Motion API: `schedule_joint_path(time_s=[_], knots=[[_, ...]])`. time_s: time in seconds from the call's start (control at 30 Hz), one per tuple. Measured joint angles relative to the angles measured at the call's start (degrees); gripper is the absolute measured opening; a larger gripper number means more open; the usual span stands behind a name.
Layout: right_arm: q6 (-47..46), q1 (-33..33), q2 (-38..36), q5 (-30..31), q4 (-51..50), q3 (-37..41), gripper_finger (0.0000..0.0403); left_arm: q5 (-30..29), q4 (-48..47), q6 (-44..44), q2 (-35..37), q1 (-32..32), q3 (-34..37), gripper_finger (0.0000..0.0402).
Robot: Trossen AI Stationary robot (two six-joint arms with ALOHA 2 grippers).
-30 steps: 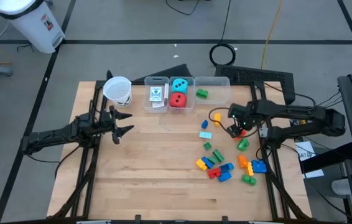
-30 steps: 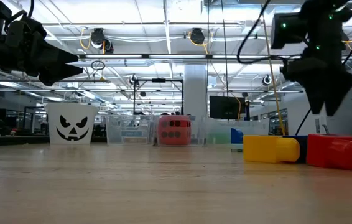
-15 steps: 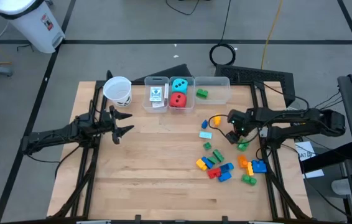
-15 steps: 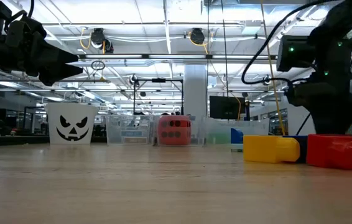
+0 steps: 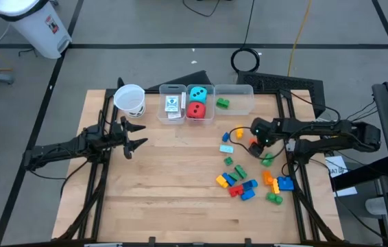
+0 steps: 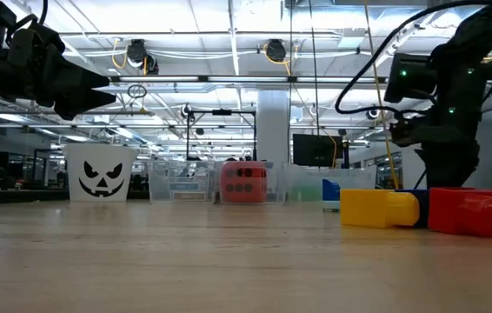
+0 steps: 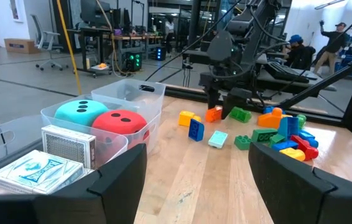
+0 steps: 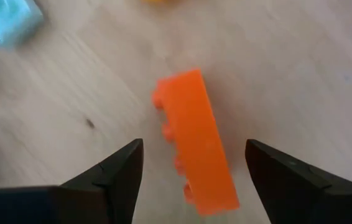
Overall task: Pick & Place Toys
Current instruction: Put the orange game piece into the right transparent bin
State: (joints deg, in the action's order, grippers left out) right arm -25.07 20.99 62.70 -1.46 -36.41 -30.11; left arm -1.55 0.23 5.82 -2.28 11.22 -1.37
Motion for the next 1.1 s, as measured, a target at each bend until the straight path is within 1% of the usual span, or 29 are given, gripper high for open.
schedule_joint_path(time_s=[0.1,0.2,0.27,0.43,0.5,0.63,0.77,0.9,1.0,1.1], knots=[[2.5,0.0,0.0,1.1,-0.8,0.0,0.0244,0.0,0.0,0.0,0.0,0.0,0.0,0.0287],[3.6,-0.1,0.0,2.7,-0.4,0.0,0.0212,0.0,0.0,0.0,0.0,0.0,0.0,0.0287],[3.6,-0.1,0.0,3.0,0.1,0.0,0.0179,0.0,0.0,0.0,0.0,0.0,0.0,0.0287],[3.1,-0.1,0.0,2.9,2.6,0.0,0.0077,0.0,0.0,0.0,0.0,0.0,0.0,0.0287],[2.4,-0.1,0.0,1.7,4.3,0.0,0.0047,0.0,0.0,0.0,0.0,0.0,0.0,0.0287],[1.7,0.1,0.0,-3.0,6.3,-3.2,0.0046,0.0,0.0,0.0,0.0,0.0,0.0,0.0287],[2.7,0.0,0.0,-3.0,11.9,-9.4,0.0046,0.0,0.0,0.0,0.0,0.0,0.0,0.0287],[8.8,1.9,1.0,-1.3,18.5,-16.2,0.0056,0.0,0.0,0.0,0.0,0.0,0.0,0.0287],[15.3,5.7,4.8,-0.9,18.2,-22.4,0.0056,0.0,0.0,0.0,0.0,0.0,0.0,0.0287],[21.4,10.5,10.4,-1.1,18.4,-27.4,0.0051,0.0,0.0,0.0,0.0,0.0,0.0,0.0287]])
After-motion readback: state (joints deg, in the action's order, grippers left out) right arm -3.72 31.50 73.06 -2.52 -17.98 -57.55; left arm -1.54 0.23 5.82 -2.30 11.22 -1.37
